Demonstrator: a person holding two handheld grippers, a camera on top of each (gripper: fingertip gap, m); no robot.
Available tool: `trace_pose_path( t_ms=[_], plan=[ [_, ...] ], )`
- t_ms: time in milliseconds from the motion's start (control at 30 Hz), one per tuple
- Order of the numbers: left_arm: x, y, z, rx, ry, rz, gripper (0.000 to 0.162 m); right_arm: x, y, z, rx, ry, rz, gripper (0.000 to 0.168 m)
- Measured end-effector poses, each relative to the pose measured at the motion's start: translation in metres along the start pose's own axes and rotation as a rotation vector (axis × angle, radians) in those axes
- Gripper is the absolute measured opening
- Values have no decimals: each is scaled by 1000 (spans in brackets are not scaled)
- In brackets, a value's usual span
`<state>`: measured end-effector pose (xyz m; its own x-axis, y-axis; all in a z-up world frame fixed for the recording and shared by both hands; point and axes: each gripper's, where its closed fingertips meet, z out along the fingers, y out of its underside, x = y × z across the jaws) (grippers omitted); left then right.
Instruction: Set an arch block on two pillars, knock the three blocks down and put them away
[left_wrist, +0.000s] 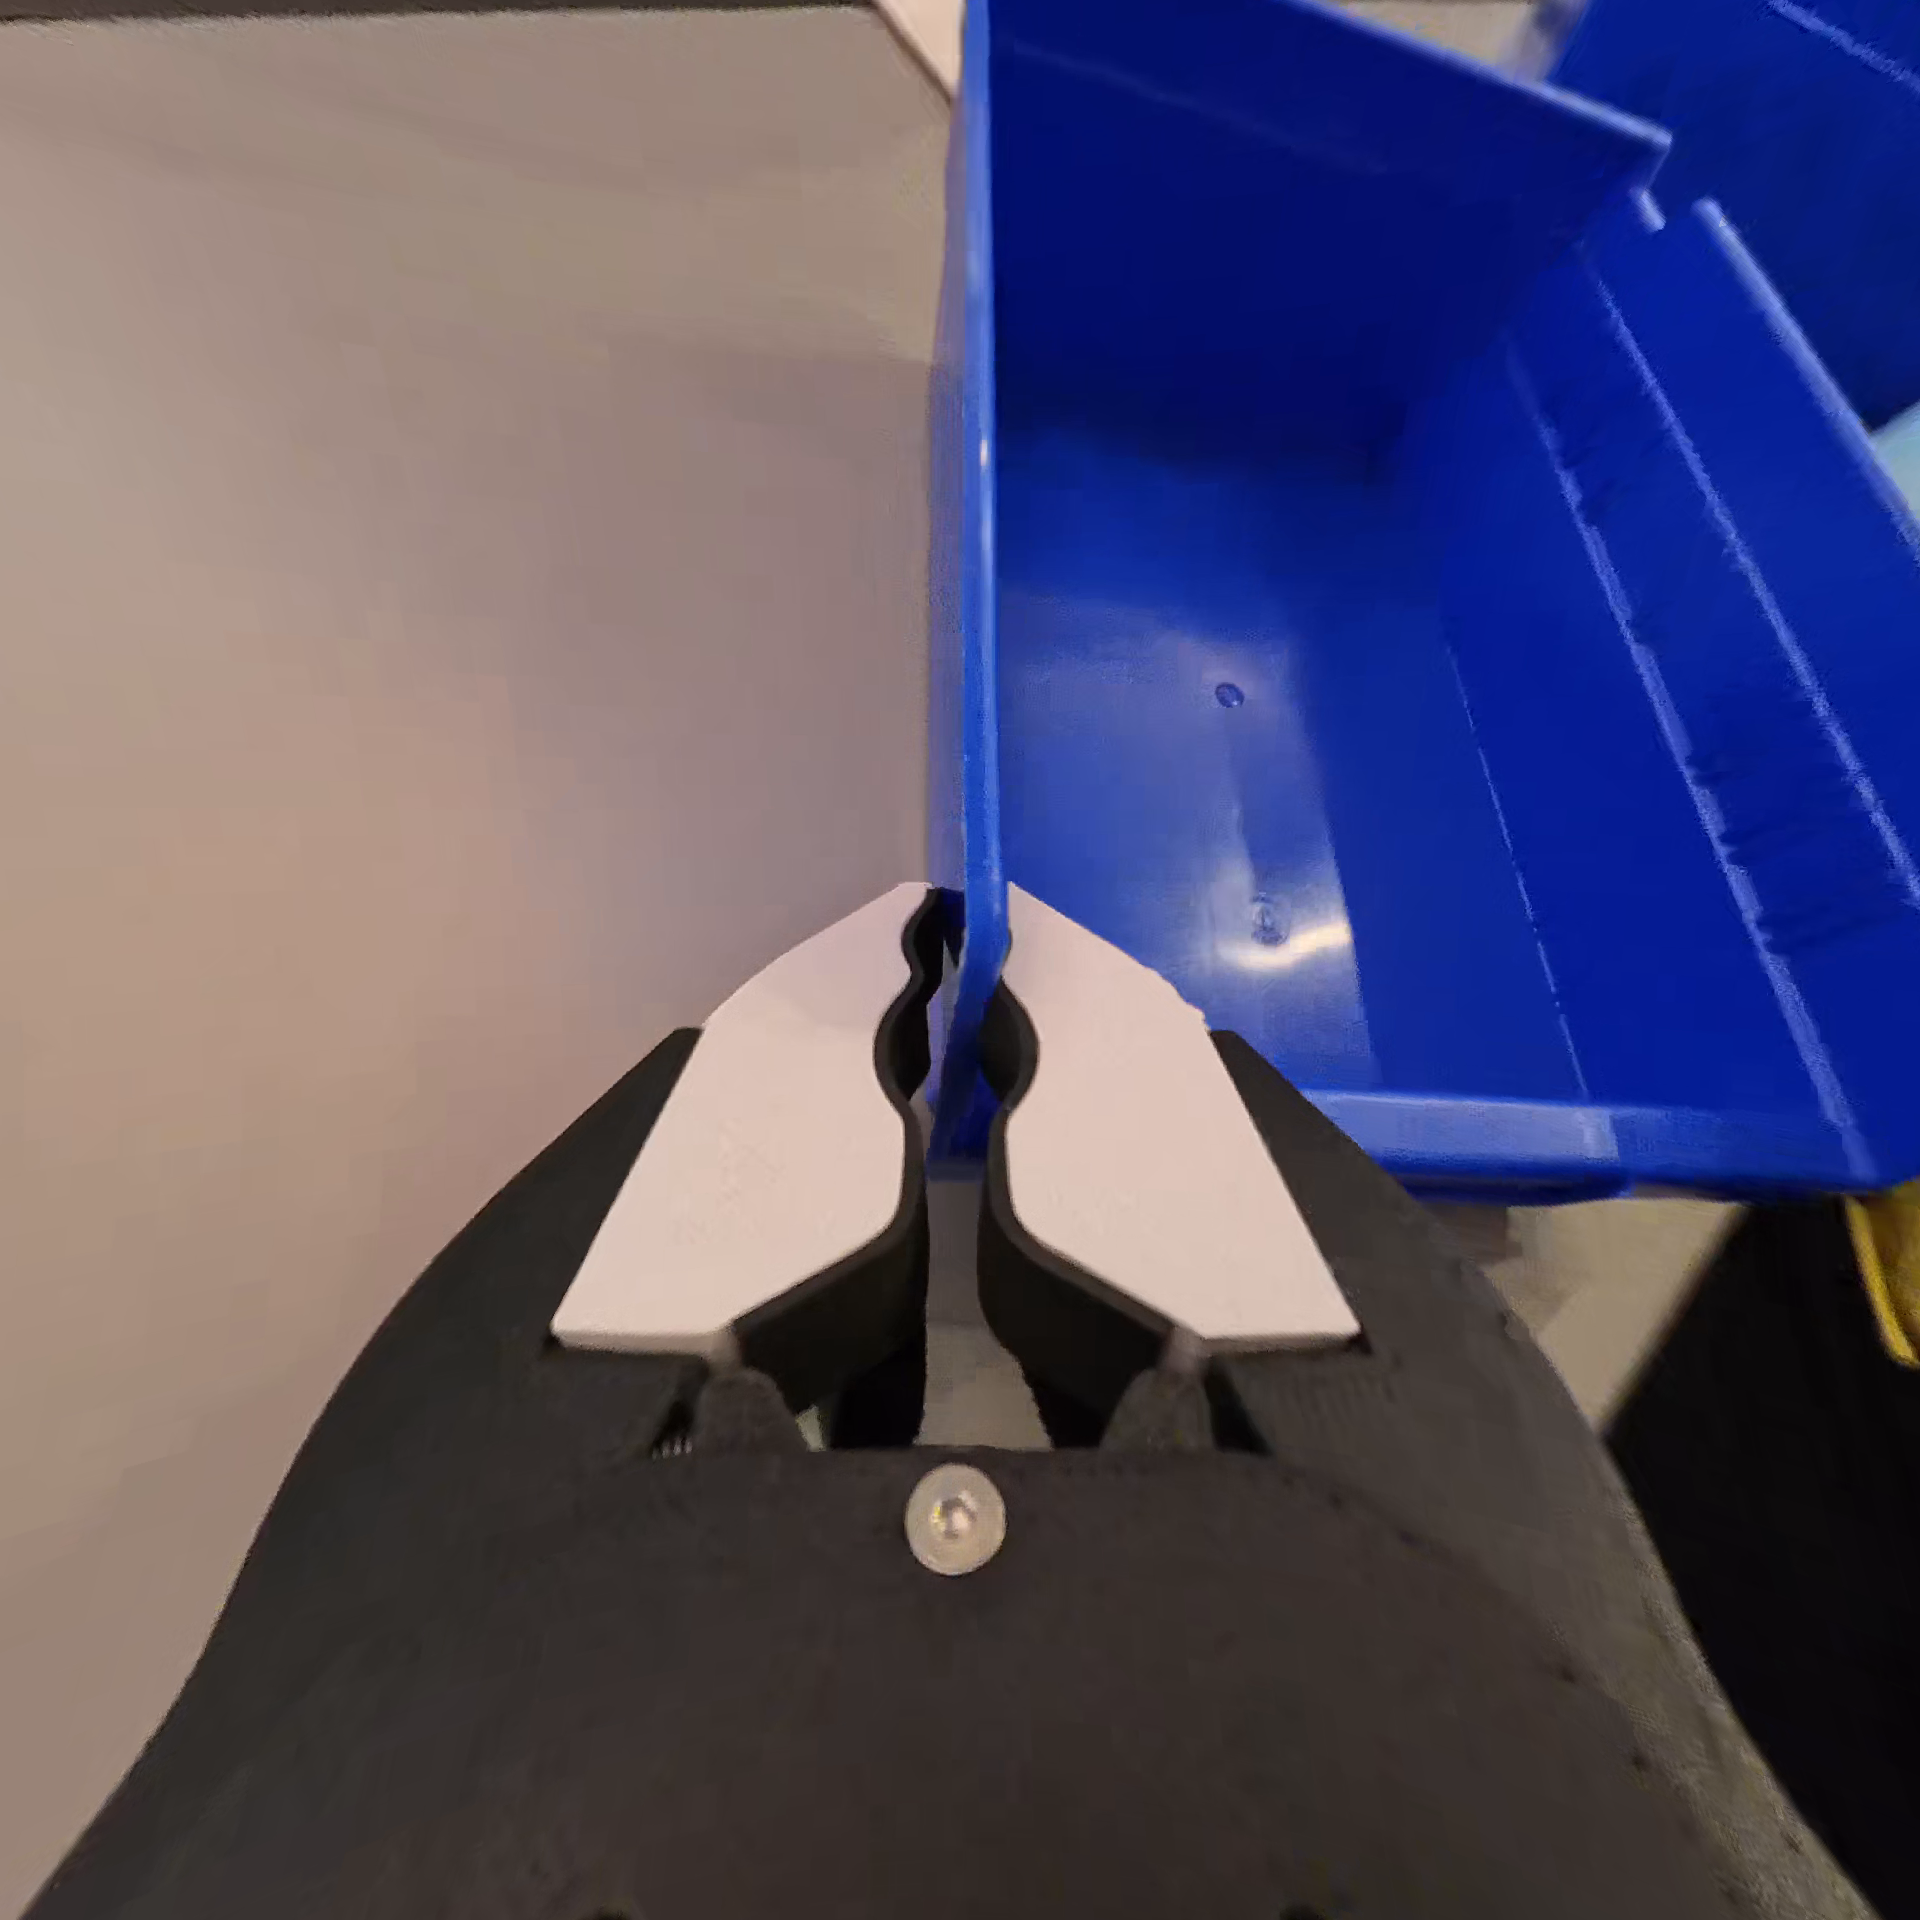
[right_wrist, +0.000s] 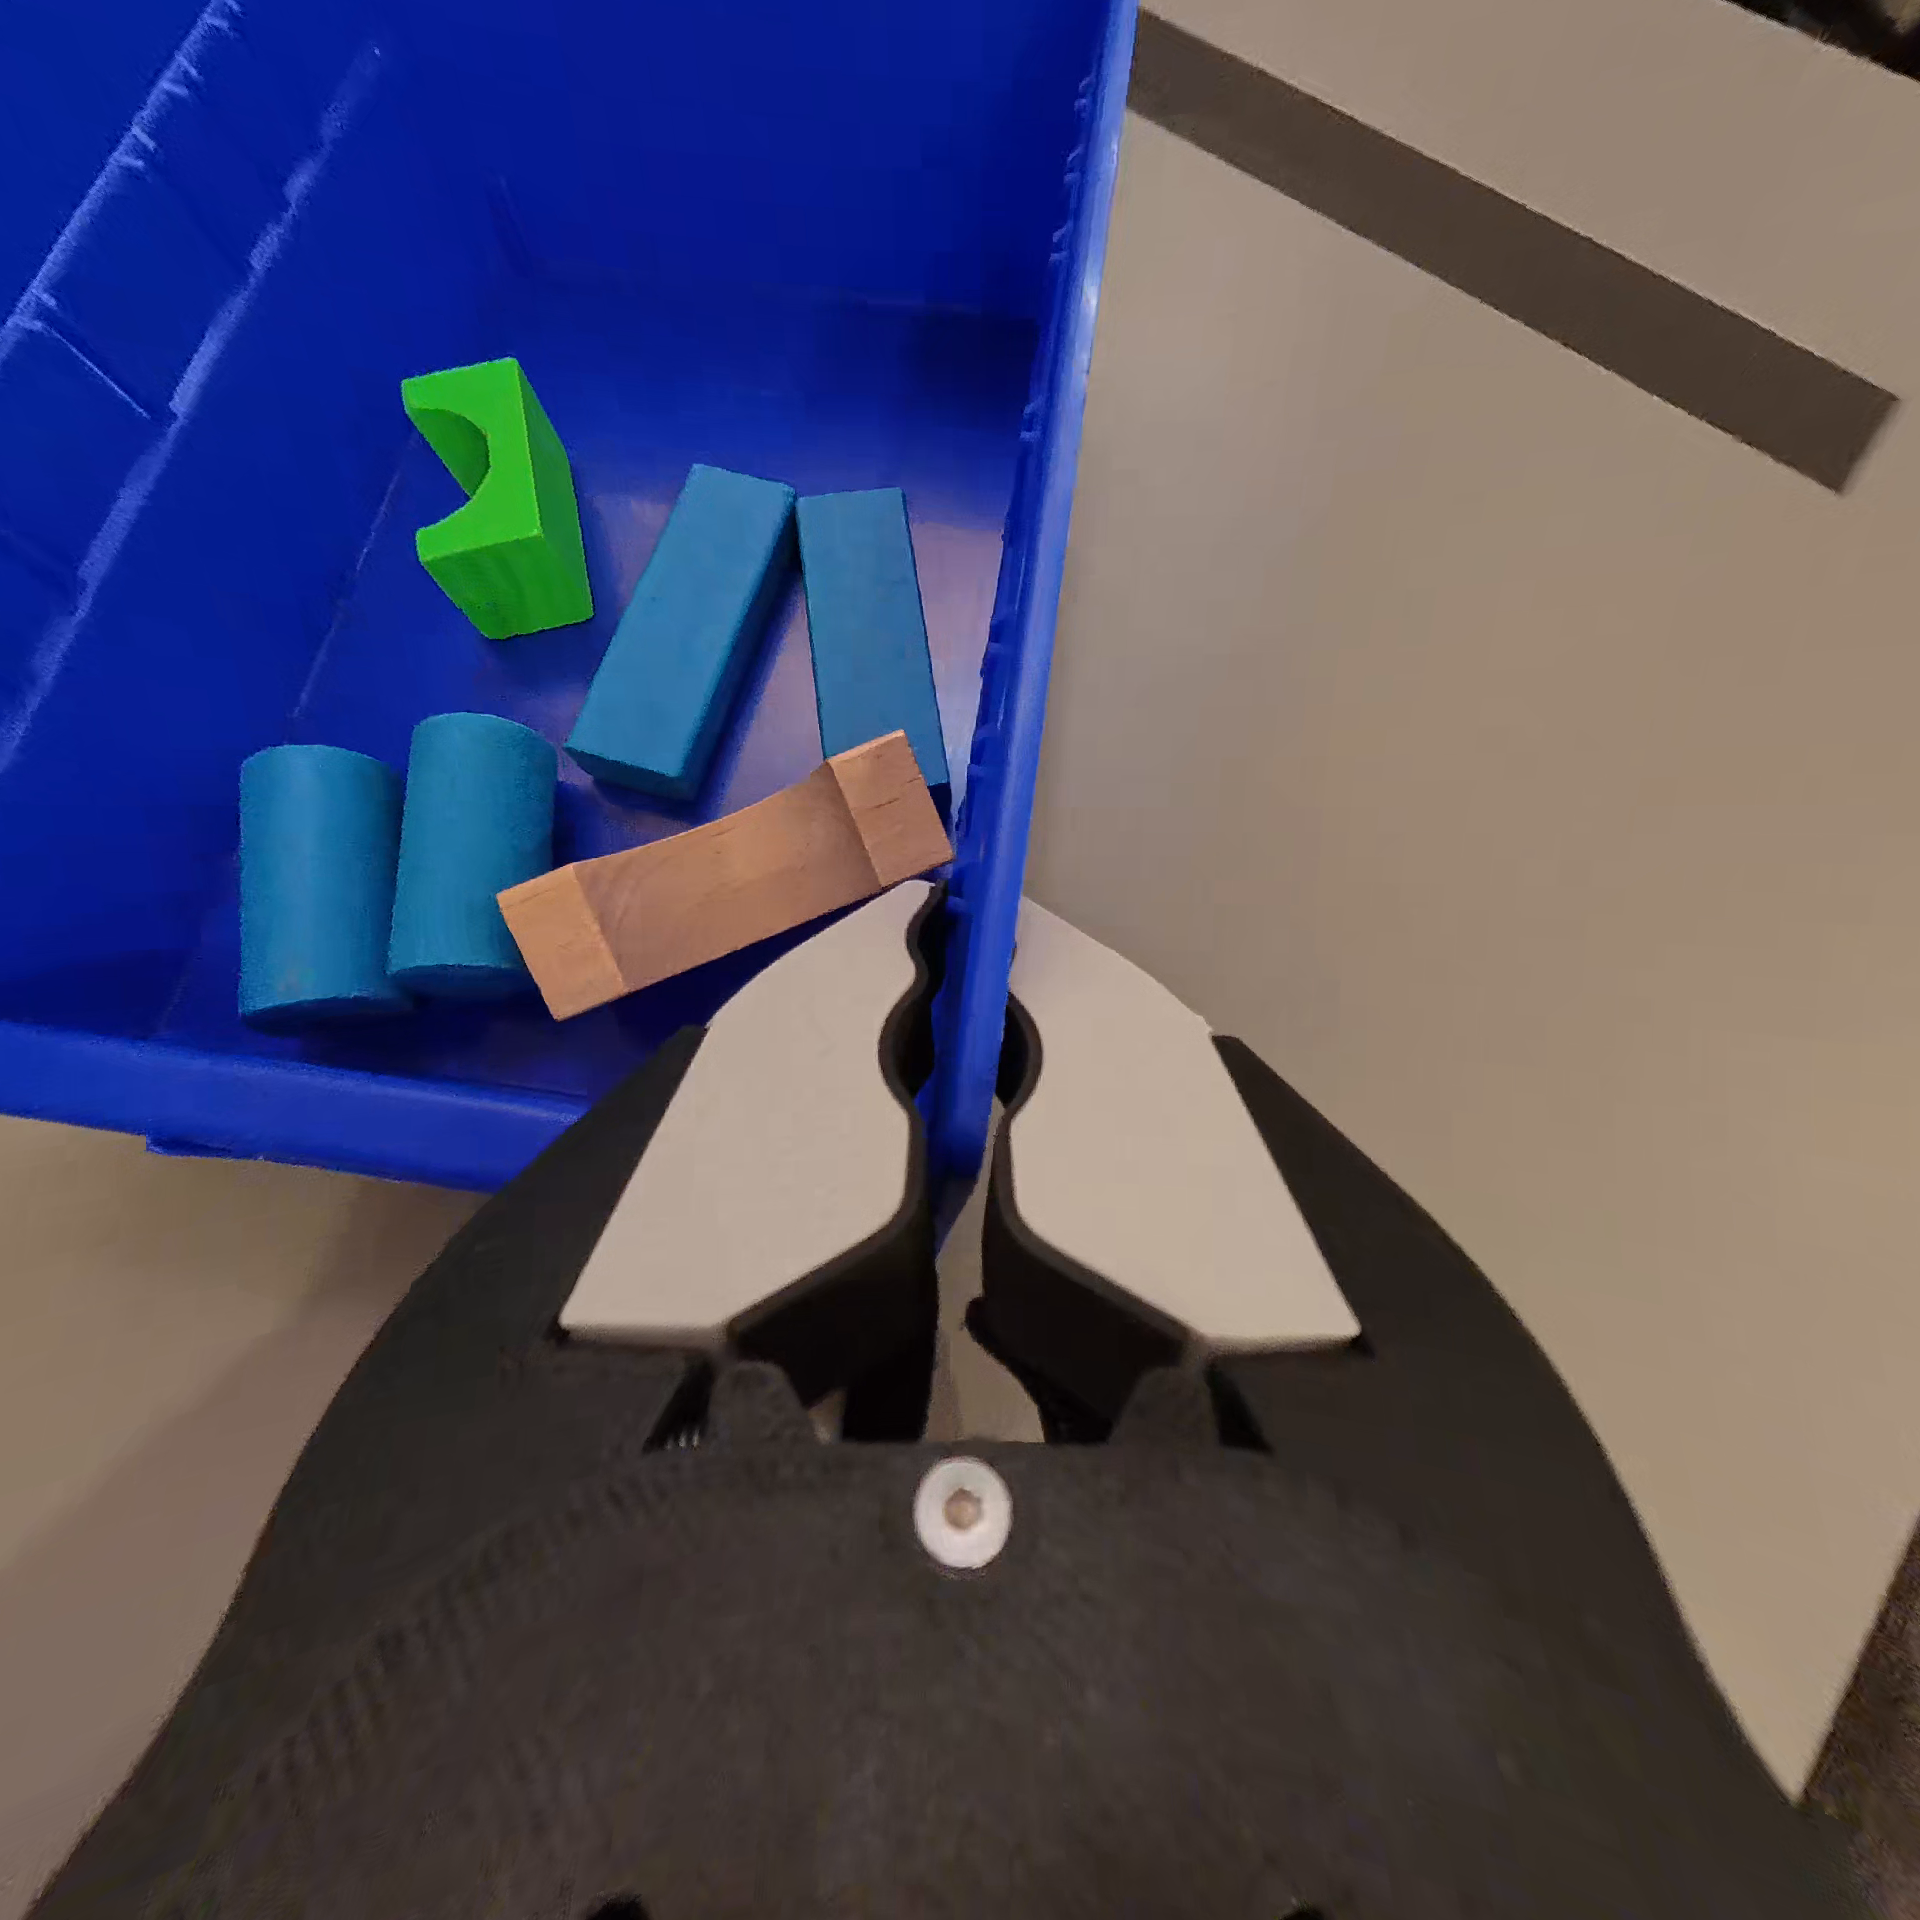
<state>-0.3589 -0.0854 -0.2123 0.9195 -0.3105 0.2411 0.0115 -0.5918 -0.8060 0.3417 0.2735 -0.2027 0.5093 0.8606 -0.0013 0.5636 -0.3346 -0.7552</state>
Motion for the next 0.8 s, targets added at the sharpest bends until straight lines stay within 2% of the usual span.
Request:
trace_pose_path(
  t_ms=[167,300,500,800],
  plan=[
    [59,23,-8,-55,182,86,6,-48,-16,19,2,-116,-81,5],
    [105,31,0,-84,310,155,6,-85,-33,39,-5,-205,-159,5],
    [159,26,31,-131,436,261,5,-135,-67,79,-6,-306,-248,5],
    [224,10,84,-185,570,376,6,-197,-138,161,-3,-432,-317,5]
  ],
)
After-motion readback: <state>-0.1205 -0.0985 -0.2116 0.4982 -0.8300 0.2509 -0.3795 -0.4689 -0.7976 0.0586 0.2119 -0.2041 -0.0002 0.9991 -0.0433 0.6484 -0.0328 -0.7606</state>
